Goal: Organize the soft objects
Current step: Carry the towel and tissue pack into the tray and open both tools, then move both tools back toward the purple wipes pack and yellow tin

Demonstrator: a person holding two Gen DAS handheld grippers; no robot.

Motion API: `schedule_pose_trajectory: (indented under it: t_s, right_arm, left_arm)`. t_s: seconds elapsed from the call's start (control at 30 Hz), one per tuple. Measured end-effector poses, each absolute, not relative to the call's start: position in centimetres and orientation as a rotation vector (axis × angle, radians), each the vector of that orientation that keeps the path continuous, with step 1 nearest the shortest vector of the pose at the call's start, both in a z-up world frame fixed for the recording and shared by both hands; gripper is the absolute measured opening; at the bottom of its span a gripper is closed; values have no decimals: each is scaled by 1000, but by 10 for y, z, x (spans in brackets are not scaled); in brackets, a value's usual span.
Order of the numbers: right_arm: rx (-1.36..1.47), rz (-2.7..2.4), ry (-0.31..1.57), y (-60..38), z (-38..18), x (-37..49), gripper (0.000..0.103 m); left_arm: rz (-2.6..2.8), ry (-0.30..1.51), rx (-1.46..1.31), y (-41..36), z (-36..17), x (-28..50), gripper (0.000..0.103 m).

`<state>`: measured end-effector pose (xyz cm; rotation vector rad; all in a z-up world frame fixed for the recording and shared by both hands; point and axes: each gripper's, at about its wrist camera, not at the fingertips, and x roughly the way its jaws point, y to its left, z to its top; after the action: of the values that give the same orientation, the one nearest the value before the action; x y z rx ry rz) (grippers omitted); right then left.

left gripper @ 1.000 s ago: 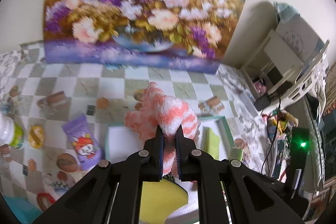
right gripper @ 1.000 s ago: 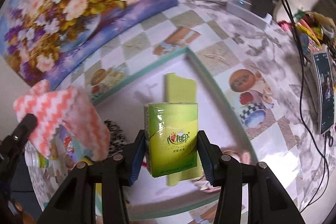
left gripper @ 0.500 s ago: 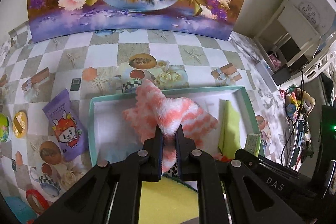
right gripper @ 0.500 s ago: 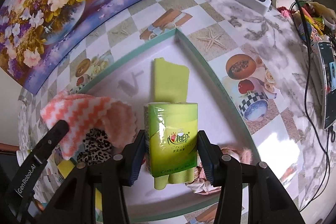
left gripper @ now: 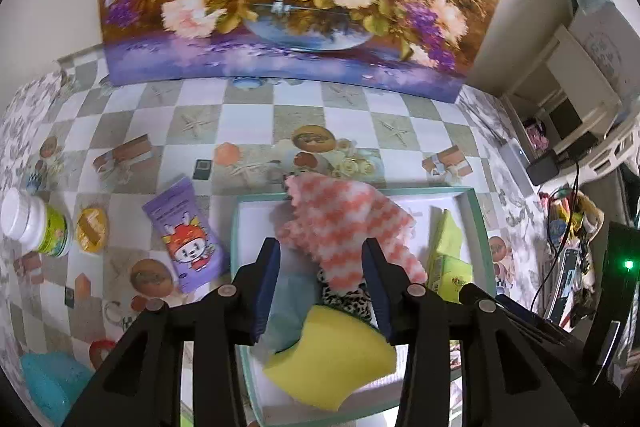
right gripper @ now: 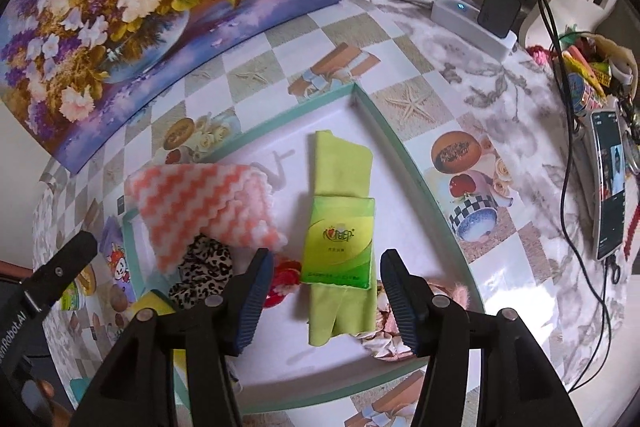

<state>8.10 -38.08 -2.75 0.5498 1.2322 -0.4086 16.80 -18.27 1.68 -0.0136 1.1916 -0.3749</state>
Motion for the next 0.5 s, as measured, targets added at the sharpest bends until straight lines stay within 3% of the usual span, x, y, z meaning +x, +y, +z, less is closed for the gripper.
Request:
schedule_pose_trajectory:
  t_s: [0.2, 0.23, 0.27, 0.3, 0.37, 0.5]
  right_arm:
    - [516, -386, 1233, -366, -22, 87, 60]
    - [513, -379, 1236, -362, -23, 88, 60]
    - [511, -372, 1241, -359, -24, 90, 60]
    - [510, -365, 1247, -355, -26, 92, 61]
    - [500, -357, 1262, -348, -30, 95, 66]
    - [470, -341, 1272, -333, -30, 100, 66]
  left_arm:
    - [-308, 1244, -47, -158, 7, 179, 48]
    - [-299, 1252, -51, -154, 5, 181, 53]
    - [-279, 1265, -60, -147, 1, 184, 68]
    - [-261, 1268, -66, -141, -1, 186, 73]
    - [-206, 1266, -76, -123, -4, 190, 73]
    - [-113, 1264, -77, -92, -7, 196, 74]
